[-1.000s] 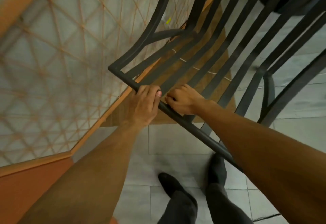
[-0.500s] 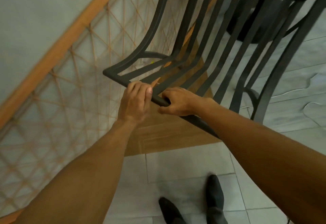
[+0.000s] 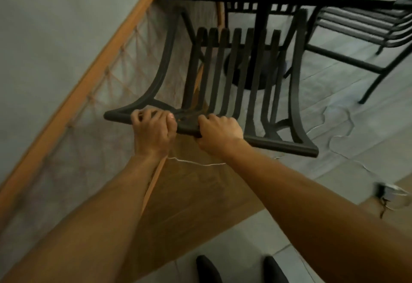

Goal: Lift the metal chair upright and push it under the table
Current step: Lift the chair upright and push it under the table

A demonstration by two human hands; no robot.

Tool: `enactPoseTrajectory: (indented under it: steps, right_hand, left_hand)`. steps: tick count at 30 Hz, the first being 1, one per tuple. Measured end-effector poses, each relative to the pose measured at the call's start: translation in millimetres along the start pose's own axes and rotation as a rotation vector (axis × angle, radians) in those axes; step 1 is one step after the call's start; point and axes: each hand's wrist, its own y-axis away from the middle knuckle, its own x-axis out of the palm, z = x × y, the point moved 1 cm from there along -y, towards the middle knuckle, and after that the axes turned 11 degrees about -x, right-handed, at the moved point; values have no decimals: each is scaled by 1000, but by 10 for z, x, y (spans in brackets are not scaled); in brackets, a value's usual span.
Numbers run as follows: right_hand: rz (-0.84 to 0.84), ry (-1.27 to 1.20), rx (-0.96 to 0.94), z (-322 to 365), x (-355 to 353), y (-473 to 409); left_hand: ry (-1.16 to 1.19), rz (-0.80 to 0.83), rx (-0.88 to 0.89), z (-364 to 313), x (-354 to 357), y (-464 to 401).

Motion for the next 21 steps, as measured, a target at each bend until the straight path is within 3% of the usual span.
enactPoseTrajectory:
  steps: [3, 9, 21]
  right_hand:
    - [-36, 55, 101, -84, -139, -151]
    - [-41, 22, 137, -195, -353, -369]
    - [-11, 1, 252, -281, -678, -829]
  left_hand:
    - [120, -39, 39, -40, 109, -320]
    - [128, -181, 130, -138, 134, -716]
    - [138, -228, 169, -157, 195, -1469]
